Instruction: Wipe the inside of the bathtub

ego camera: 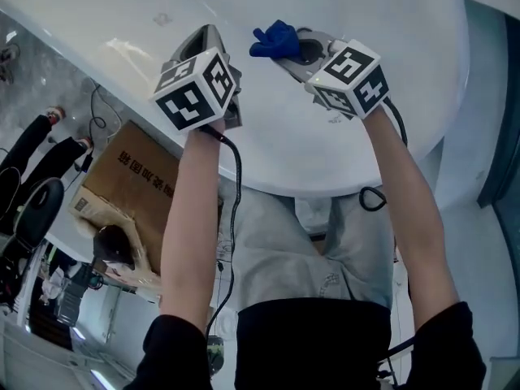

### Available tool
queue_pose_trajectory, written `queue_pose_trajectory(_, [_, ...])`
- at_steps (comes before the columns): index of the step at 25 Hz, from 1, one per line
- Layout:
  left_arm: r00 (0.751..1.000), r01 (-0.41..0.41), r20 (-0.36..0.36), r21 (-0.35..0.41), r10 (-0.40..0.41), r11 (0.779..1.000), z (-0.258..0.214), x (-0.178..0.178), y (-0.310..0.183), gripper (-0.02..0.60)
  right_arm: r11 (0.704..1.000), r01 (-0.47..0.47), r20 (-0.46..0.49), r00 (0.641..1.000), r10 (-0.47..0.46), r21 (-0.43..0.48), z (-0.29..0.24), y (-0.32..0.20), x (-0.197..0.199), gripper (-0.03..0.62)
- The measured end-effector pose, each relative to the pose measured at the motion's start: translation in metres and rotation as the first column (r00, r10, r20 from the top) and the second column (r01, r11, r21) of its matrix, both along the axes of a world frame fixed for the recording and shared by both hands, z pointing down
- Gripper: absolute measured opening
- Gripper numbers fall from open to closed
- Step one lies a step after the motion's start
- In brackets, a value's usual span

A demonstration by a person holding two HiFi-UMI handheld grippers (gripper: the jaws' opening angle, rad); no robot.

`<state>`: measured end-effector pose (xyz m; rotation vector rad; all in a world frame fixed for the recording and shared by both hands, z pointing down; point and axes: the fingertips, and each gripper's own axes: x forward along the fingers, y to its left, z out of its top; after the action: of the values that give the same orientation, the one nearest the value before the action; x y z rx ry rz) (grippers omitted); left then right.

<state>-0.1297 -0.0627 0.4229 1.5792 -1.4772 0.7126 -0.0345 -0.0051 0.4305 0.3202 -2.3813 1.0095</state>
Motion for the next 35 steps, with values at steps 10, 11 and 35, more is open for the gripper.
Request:
queue_pose_trajectory(10, [0.998, 0.019, -0.055, -0.095, -0.024, 0.995, 0.067, 0.014, 0.036, 0.002, 0.989, 0.135, -0.109, 0.984, -0.141, -0.058, 0.109, 0.017, 0.01, 0.072])
queue_pose_trajectory(11, [0.998, 0.019, -0.055, -0.101, -0.025, 0.995, 0.073, 0.014, 0.039, 0.002, 0.987, 0.147, -0.122, 0.981, -0.154, -0.067, 0.122, 0.021, 0.01, 0.072])
queue_pose_trajectory(35, [0.995, 0.032, -0.083, -0.207, -0.05, 0.978, 0.175, 0.023, 0.058, 0.002, 0.937, 0.232, -0.212, 0.933, -0.29, -0.262, 0.278, 0.106, -0.003, 0.072])
